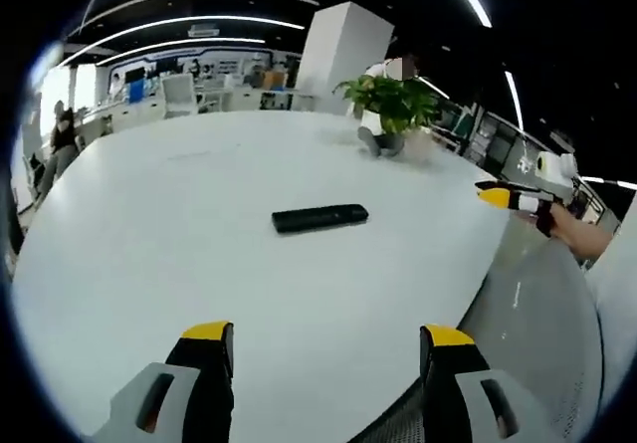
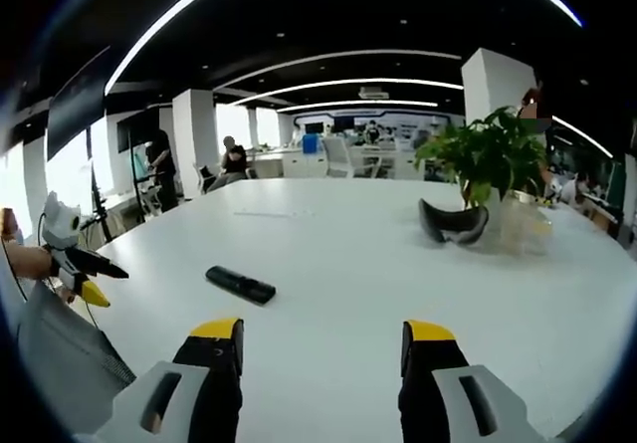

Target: Press the specified remote control buttons in sequence, fully releasing each button before pressing the next.

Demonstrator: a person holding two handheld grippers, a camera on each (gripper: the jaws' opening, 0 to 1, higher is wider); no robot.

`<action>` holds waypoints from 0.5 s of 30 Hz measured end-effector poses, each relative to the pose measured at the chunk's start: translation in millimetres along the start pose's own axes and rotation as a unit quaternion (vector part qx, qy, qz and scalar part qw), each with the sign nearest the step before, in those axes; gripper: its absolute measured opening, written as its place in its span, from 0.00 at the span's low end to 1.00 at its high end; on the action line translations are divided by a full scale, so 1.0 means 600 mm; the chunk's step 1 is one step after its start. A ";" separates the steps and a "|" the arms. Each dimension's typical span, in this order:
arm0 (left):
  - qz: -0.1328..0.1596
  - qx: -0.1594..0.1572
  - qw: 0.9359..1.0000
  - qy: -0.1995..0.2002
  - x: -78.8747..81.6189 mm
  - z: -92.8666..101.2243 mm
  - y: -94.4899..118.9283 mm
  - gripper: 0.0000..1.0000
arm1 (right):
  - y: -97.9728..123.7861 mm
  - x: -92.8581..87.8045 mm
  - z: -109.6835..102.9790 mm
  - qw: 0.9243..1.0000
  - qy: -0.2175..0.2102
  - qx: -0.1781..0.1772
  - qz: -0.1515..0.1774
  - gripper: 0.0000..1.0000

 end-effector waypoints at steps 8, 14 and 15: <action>-0.023 -0.042 0.999 -0.015 0.023 -0.014 -0.038 0.71 | 0.001 0.000 0.004 1.000 -0.006 0.000 0.002 0.60; -0.062 -0.064 0.995 -0.038 0.027 -0.019 -0.070 0.69 | 0.001 -0.001 0.001 1.000 -0.007 0.005 0.001 0.57; -0.064 -0.065 0.995 -0.040 0.027 -0.019 -0.072 0.68 | 0.001 -0.001 0.001 1.000 -0.007 0.005 0.000 0.57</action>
Point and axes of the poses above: the point that each gripper's makers call its tool centre point, and the gripper's own axes: y roughly backward along the fingers, z roughly to its right, x roughly out of its top, the point moved 5 cm from there along y, roughly backward along the fingers, and after that the axes turned 10 degrees about -x, right-handed, at the moved point
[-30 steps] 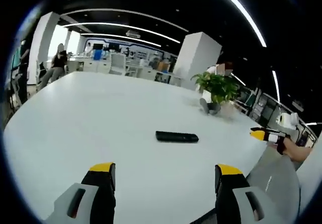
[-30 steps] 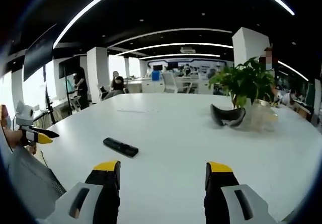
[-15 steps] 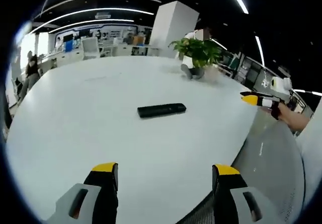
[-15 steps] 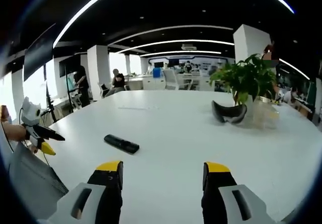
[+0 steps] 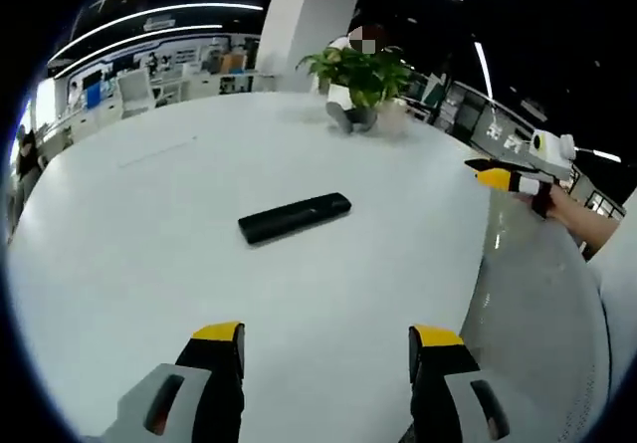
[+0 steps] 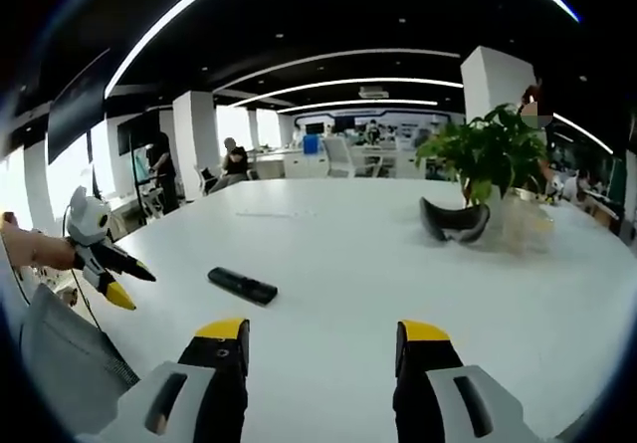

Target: Press the specified remote control buttons in sequence, fully releasing each button before pressing the next.

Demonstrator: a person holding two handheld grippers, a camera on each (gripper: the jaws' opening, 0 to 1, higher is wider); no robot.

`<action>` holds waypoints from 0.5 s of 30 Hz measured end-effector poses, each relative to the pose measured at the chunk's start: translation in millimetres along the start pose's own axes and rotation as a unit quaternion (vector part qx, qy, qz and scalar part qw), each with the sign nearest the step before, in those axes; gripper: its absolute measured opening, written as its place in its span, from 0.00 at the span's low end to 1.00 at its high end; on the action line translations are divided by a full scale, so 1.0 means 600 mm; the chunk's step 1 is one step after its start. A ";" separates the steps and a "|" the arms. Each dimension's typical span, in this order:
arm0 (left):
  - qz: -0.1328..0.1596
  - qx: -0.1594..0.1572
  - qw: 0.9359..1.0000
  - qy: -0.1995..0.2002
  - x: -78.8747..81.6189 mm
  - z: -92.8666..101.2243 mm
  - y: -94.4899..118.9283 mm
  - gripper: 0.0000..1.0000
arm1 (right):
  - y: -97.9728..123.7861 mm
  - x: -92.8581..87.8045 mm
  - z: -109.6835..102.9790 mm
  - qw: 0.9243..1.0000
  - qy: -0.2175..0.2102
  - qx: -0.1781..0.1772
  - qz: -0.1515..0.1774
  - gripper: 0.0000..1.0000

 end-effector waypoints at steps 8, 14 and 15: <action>-0.031 -0.028 0.999 -0.011 0.018 -0.011 -0.026 0.67 | -0.001 -0.004 -0.001 1.000 0.001 0.009 -0.008 0.53; -0.065 -0.025 0.994 -0.085 0.046 -0.025 -0.039 0.60 | -0.002 -0.008 -0.004 1.000 0.004 0.016 -0.015 0.50; -0.073 -0.026 0.993 -0.094 0.050 -0.028 -0.042 0.60 | -0.002 -0.009 -0.004 1.000 0.004 0.016 -0.017 0.50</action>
Point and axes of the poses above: the point that each gripper's makers call its tool centre point, and the gripper's own axes: y roughly backward along the fingers, z roughly to its right, x roughly out of its top, the point moved 5 cm from there along y, roughly backward along the fingers, and after that the axes turned 10 degrees about -x, right-handed, at the moved point
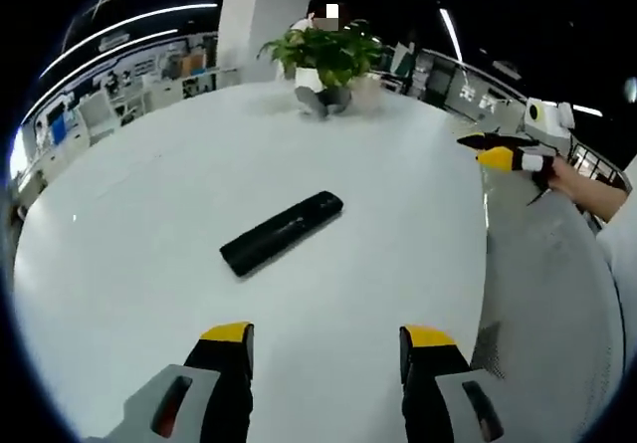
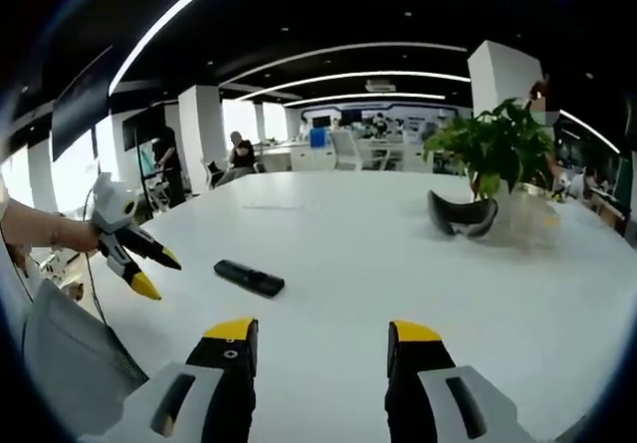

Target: Press the specified remote control buttons in sequence, fully releasing each button before pressing the next.

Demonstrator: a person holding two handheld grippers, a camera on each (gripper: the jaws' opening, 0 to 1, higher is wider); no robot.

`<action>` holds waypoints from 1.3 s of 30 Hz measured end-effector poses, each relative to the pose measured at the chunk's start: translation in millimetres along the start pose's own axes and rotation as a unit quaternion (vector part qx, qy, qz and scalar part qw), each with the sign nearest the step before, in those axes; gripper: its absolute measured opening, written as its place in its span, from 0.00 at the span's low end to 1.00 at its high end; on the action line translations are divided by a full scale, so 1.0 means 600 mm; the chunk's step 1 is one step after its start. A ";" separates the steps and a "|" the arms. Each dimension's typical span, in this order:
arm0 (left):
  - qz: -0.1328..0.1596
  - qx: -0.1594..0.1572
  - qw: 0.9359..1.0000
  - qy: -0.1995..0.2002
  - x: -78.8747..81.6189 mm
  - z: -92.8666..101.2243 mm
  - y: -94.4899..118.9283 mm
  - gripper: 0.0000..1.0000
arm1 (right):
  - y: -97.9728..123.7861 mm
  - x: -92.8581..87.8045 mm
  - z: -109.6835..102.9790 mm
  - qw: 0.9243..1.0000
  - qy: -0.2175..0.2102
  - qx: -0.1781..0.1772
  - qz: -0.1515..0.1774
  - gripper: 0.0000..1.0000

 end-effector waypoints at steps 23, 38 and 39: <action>-0.112 -0.040 0.993 -0.018 0.052 -0.089 -0.048 0.58 | -0.005 -0.010 -0.014 0.999 0.013 0.029 -0.021 0.37; -0.175 -0.039 0.982 -0.054 0.093 -0.121 -0.091 0.58 | -0.009 -0.016 -0.019 0.999 0.008 0.038 -0.037 0.35; -0.181 -0.039 0.981 -0.056 0.093 -0.122 -0.094 0.58 | -0.009 -0.016 -0.019 0.999 0.008 0.039 -0.038 0.35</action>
Point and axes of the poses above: the point that each gripper's makers call its tool centre point, and the gripper's own axes: y roughly backward along the fingers, z roughly to its right, x roughly out of its top, the point moved 5 cm from there along y, roughly backward along the fingers, and after that the axes turned 10 degrees about -x, right-handed, at the moved point
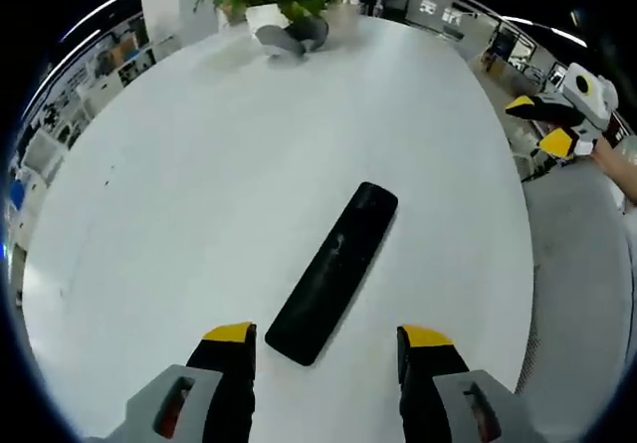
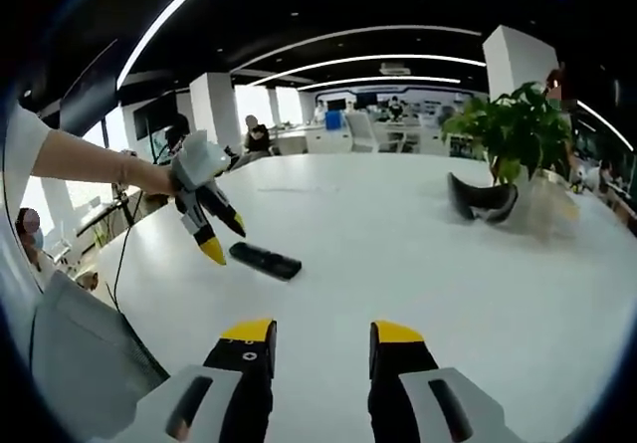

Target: Press the specified remote control buttons in sequence, fully releasing each button before pressing the next.

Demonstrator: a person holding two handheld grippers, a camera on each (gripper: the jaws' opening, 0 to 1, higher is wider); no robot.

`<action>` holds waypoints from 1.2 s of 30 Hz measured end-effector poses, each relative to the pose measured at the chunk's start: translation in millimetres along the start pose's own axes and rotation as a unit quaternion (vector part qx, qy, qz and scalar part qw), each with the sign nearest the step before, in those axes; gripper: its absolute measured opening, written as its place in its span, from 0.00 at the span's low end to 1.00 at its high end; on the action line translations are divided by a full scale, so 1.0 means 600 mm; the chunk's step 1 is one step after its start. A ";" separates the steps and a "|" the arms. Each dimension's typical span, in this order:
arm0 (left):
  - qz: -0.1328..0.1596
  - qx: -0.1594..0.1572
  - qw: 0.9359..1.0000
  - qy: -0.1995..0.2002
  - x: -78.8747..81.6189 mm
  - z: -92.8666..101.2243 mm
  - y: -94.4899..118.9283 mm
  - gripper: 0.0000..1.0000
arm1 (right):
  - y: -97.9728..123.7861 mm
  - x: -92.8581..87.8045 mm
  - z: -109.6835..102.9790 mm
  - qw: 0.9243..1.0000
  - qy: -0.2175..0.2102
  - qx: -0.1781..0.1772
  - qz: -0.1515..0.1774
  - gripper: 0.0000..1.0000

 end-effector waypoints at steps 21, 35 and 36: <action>-0.121 0.000 0.987 -0.109 0.016 -0.006 -0.030 0.44 | -0.001 -0.010 0.012 1.000 -0.028 -0.002 -0.009 0.32; -0.129 -0.004 0.982 -0.135 0.012 0.006 -0.032 0.24 | -0.004 -0.014 0.011 1.000 -0.020 -0.001 -0.020 0.31; -0.129 -0.004 0.982 -0.136 0.011 0.007 -0.033 0.24 | -0.004 -0.014 0.012 1.000 -0.020 -0.001 -0.020 0.31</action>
Point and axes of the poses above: the point that each gripper's makers call its tool centre point, and the gripper's own axes: y roughly backward along the fingers, z roughly to its right, x roughly out of its top, the point moved 5 cm from there along y, roughly backward along the fingers, and after that the axes turned 10 degrees about -x, right-handed, at the moved point
